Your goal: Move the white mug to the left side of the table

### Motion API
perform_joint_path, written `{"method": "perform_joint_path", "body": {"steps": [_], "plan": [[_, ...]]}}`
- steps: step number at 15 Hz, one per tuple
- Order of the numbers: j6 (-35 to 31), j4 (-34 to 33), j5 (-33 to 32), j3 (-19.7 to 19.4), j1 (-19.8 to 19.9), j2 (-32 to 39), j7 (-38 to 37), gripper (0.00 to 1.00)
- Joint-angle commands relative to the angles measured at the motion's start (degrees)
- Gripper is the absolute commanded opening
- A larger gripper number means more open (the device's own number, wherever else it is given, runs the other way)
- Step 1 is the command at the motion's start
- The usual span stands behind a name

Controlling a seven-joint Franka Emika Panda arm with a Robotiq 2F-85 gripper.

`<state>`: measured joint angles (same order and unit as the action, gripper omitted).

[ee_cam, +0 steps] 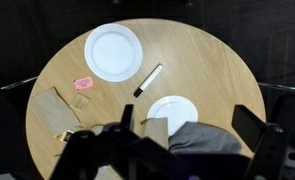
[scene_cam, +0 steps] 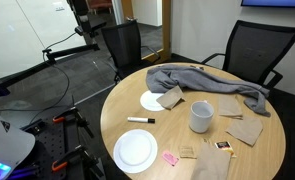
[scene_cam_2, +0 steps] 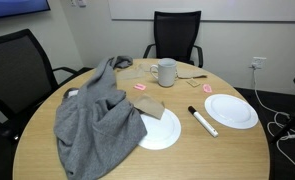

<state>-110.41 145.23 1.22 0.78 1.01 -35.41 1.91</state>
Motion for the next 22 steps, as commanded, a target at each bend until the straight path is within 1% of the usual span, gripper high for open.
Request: {"method": "perform_joint_path", "body": {"steps": [1, 7, 13, 15, 18, 22], "plan": [[-3.5, -1.1, -0.6, -0.1, 0.0, 1.7, -1.6, 1.0], [-11.6, -5.1, -0.8, -0.3, 0.3, 7.9, -1.5, 1.0], [-21.0, -10.6, -1.1, -1.4, 0.8, 18.3, -0.5, 1.0], [-22.0, -13.1, -1.6, -1.9, 1.1, 21.7, 0.6, 1.0], [-21.2, -18.0, -3.4, -3.4, 1.5, 27.7, 4.4, 1.0], [-18.0, -25.0, -4.6, -5.5, 2.1, 35.0, 12.2, 1.0]]}}
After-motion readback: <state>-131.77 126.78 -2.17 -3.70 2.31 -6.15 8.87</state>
